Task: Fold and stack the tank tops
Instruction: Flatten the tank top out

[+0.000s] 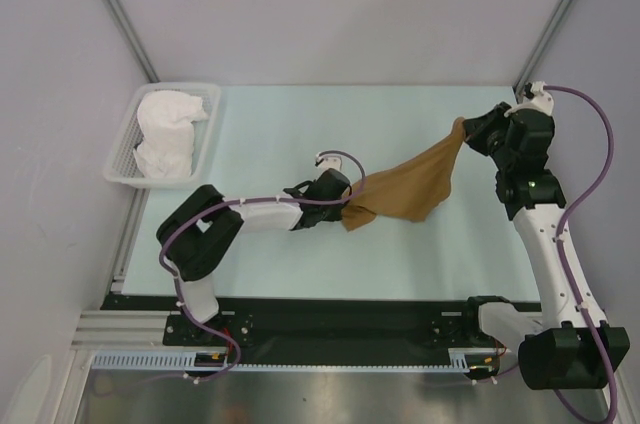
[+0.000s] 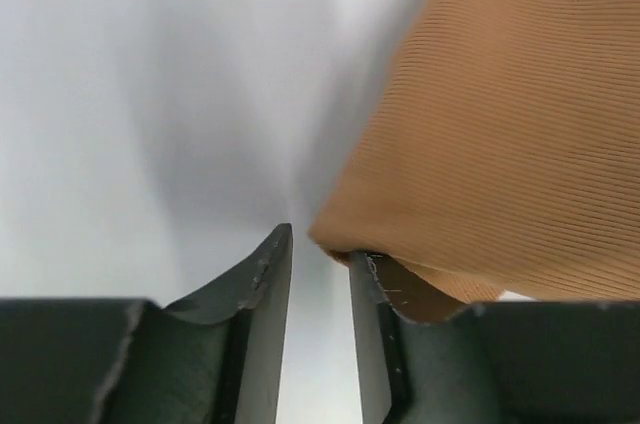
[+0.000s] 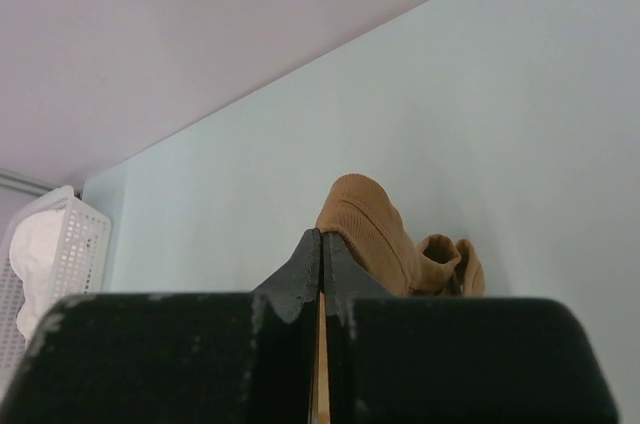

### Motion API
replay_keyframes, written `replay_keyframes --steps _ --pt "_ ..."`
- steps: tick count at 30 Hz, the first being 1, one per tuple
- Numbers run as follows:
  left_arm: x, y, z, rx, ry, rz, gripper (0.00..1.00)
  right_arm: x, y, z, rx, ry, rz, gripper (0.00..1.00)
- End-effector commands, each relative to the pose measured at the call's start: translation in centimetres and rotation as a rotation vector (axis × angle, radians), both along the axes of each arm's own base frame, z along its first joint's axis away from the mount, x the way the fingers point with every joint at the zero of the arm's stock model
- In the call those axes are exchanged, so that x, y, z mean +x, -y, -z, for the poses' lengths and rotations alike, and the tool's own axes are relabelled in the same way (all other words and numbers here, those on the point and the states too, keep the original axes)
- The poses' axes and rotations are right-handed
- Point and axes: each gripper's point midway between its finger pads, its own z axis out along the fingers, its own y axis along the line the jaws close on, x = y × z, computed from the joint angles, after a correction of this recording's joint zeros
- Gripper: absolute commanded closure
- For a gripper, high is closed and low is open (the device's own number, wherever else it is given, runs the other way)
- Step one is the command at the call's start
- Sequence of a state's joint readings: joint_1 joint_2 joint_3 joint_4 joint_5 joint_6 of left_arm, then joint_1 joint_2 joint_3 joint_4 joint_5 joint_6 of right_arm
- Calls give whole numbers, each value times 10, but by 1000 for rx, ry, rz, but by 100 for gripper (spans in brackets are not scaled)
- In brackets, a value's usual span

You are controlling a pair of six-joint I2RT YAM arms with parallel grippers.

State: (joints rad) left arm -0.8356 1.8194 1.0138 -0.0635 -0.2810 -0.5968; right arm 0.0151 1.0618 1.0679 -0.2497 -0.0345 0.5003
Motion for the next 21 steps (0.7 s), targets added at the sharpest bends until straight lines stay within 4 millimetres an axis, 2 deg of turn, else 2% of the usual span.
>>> replay_keyframes --steps 1,2,3,5,7,9,10,11,13,14,18,21 --pt "13 -28 -1 125 45 -95 69 -5 4 -36 0 107 13 100" --pt "16 -31 1 127 34 -102 73 -6 4 -36 1 107 13 100" --pt "19 -34 2 131 26 -106 82 -5 14 -37 1 108 42 100" --pt "24 -40 6 136 6 -120 100 -6 13 -38 11 110 36 100" --pt "34 -45 0 86 11 -134 100 -7 13 -39 16 111 31 100" --pt "34 -40 -4 21 23 -109 99 -8 13 -40 15 114 29 100" --pt "34 -37 -10 0 37 -94 91 -7 14 -40 16 114 31 100" --pt "33 -34 -17 -23 52 -79 75 -7 14 -40 14 111 30 100" --pt "28 -28 -19 -74 56 -46 61 -7 15 -39 12 110 33 100" --pt "25 -26 -20 -88 55 -29 49 -7 17 -39 13 108 37 100" --pt "12 -14 -23 -179 57 45 34 -3 18 -35 23 97 31 100" --pt "7 -3 -19 -204 23 85 30 0 17 -31 36 88 21 100"
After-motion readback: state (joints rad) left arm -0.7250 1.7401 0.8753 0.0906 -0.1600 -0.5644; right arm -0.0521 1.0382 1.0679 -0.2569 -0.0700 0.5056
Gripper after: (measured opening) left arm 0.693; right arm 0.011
